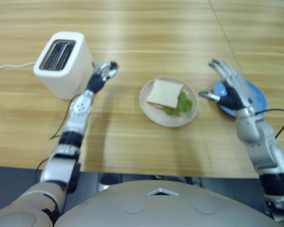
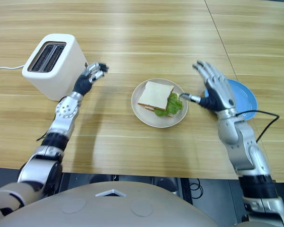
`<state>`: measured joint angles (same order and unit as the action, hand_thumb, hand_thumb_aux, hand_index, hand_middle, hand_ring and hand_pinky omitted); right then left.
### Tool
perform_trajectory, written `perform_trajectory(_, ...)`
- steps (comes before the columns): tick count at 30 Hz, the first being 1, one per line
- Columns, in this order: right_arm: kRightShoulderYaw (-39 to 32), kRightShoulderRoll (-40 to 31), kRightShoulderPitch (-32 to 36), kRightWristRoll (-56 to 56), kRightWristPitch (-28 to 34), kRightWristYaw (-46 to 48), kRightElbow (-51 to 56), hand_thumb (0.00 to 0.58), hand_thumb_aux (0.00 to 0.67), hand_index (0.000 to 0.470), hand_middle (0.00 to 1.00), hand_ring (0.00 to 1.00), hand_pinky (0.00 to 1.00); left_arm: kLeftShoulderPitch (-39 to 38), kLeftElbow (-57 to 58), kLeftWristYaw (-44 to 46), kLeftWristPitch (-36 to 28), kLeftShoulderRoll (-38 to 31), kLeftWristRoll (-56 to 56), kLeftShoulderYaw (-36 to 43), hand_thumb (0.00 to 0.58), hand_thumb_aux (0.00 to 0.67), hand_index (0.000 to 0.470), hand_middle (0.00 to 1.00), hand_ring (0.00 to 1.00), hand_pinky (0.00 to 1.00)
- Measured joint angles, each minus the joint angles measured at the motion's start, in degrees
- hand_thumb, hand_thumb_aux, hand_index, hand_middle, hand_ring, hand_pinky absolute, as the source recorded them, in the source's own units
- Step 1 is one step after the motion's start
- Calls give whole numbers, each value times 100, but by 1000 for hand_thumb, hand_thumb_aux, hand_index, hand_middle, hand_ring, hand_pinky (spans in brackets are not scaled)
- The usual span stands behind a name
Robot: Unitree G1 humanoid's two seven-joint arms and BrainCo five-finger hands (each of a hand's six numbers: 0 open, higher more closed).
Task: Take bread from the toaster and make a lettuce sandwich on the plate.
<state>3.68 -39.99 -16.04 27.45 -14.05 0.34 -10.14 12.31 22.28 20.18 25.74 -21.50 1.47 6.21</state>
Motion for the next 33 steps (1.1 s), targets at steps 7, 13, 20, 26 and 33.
perform_trajectory(7,437,-322,-1402,-976,-607,1008,-206,580,670,460,1000,1000,1000,-1147,-1700,1404,-928,-1072,737,945,580,670,460,1000,1000,1000)
perform_trajectory(13,488,-320,-1802,-995,-1019,1320,161,580,670,460,1000,1000,1000,-1171,-1768,1709,-1336,-1362,1004,1007,580,670,460,1000,1000,1000)
perform_trajectory(20,-455,-96,-719,-81,-889,1408,1061,580,670,460,1000,1000,1000,-643,-1206,1520,-1259,-838,1603,1471,580,670,460,1000,1000,1000)
perform_trajectory(26,-1204,231,704,877,-774,711,2115,580,670,460,1000,1000,1000,116,-244,1091,-1197,2,2076,1948,580,670,460,1000,1000,1000)
perform_trajectory(33,-1832,464,1912,1520,-631,396,2858,580,670,460,1000,1000,1000,946,1256,409,-828,489,2124,1951,580,670,460,1000,1000,1000)
